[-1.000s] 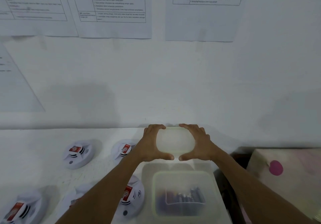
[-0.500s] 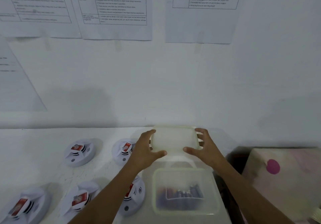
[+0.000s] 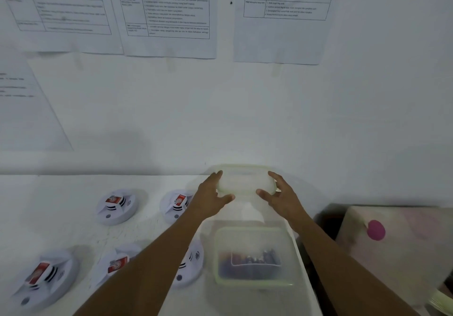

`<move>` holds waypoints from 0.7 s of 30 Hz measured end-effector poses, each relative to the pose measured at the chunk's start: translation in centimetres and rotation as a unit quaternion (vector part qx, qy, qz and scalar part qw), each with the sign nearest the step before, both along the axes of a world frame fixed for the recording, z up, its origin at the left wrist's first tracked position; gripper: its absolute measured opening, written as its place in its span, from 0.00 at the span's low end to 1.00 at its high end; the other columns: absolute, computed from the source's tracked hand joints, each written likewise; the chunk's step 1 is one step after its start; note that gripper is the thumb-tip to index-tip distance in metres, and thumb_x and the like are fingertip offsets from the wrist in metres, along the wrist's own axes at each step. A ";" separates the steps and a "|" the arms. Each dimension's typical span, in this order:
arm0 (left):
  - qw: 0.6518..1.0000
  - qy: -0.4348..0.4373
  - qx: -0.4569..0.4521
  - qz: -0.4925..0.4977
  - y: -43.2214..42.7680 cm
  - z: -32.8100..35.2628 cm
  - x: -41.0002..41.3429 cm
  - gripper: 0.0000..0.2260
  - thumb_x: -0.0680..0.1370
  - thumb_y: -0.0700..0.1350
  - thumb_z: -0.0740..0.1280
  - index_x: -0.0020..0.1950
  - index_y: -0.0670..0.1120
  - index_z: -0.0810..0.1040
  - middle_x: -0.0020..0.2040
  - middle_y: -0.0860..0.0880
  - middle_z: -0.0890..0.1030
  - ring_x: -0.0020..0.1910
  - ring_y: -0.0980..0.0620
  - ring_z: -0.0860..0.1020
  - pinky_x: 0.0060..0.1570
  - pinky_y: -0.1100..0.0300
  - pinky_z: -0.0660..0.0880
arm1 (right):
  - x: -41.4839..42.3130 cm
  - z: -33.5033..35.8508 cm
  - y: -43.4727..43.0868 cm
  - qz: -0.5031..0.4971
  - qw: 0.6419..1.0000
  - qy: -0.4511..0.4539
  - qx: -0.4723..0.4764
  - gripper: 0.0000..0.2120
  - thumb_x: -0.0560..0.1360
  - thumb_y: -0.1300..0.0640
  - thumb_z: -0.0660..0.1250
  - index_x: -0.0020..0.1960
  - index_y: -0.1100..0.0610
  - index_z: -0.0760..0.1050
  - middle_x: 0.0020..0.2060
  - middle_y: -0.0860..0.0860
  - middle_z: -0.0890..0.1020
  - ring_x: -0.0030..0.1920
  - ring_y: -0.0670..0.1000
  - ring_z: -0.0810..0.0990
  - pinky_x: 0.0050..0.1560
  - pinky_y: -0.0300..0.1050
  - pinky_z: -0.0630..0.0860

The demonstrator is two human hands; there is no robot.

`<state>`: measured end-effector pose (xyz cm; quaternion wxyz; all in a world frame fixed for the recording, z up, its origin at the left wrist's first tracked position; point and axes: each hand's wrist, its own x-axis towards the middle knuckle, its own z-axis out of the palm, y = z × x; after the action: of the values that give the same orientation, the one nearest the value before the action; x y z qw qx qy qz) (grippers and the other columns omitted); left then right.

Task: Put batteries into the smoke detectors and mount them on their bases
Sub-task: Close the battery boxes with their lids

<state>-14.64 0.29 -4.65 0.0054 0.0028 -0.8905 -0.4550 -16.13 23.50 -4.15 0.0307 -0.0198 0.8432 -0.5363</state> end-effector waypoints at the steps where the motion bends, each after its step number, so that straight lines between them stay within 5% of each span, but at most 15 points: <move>1: 1.000 0.002 -0.030 -0.006 0.0 0.3 0.3 0.41 0.74 0.55 0.72 0.80 0.49 0.53 0.80 0.47 0.54 0.77 0.47 0.58 0.73 0.49 0.63 | 0.3 0.3 0.1 0.000 1.000 0.012 0.006 0.36 0.68 0.38 0.74 0.72 0.38 0.63 0.66 0.42 0.69 0.61 0.50 0.75 0.64 0.54 0.75; 3: 0.998 0.035 -0.061 -0.001 0.1 1.1 1.8 0.39 0.76 0.56 0.69 0.80 0.49 0.50 0.80 0.50 0.50 0.79 0.50 0.51 0.75 0.55 0.54 | 1.4 1.2 0.5 -0.020 0.999 0.044 0.000 0.34 0.71 0.41 0.72 0.73 0.41 0.63 0.64 0.42 0.68 0.60 0.48 0.75 0.62 0.51 0.76; 7: 0.993 0.120 -0.020 -0.007 1.2 2.1 7.5 0.27 0.76 0.54 0.69 0.73 0.49 0.67 0.73 0.52 0.67 0.72 0.53 0.66 0.72 0.54 0.64 | 6.1 1.8 1.8 -0.051 0.995 0.078 -0.036 0.14 0.76 0.48 0.69 0.61 0.44 0.75 0.54 0.44 0.80 0.52 0.44 0.81 0.57 0.53 0.79; 9: 0.990 0.126 -0.048 -0.039 2.0 1.7 10.9 0.24 0.76 0.55 0.70 0.69 0.51 0.71 0.71 0.54 0.69 0.70 0.55 0.66 0.70 0.62 0.61 | 9.1 1.1 2.1 -0.042 0.996 0.079 -0.026 0.10 0.76 0.53 0.70 0.57 0.47 0.78 0.52 0.43 0.82 0.50 0.41 0.81 0.56 0.47 0.79; 13: 0.988 0.092 -0.102 -0.077 2.8 -0.2 16.2 0.36 0.69 0.71 0.63 0.73 0.56 0.66 0.77 0.58 0.58 0.76 0.58 0.55 0.70 0.64 0.53 | 14.1 -1.0 2.1 0.013 0.996 0.090 0.020 0.14 0.74 0.53 0.72 0.59 0.46 0.77 0.59 0.40 0.78 0.60 0.39 0.75 0.59 0.37 0.74; 16: 0.991 0.084 -0.095 -0.045 2.9 -1.2 18.1 0.40 0.69 0.72 0.65 0.76 0.57 0.60 0.79 0.61 0.47 0.76 0.60 0.49 0.69 0.62 0.51 | 17.2 -2.4 2.1 0.042 0.993 0.108 0.028 0.22 0.75 0.51 0.72 0.67 0.44 0.72 0.65 0.38 0.72 0.68 0.36 0.67 0.66 0.34 0.65; 21: 0.995 0.088 -0.027 0.039 3.5 -1.6 19.7 0.39 0.67 0.67 0.68 0.75 0.54 0.65 0.77 0.58 0.58 0.76 0.58 0.57 0.69 0.64 0.55 | 19.1 -3.3 1.9 0.014 0.992 0.123 -0.008 0.30 0.70 0.43 0.70 0.70 0.44 0.69 0.65 0.35 0.70 0.65 0.30 0.67 0.60 0.24 0.65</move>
<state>5.07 3.79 -6.23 0.1015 -0.0025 -0.8979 -0.4283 2.98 25.41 -7.48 -0.0659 -0.0972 0.8358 -0.5363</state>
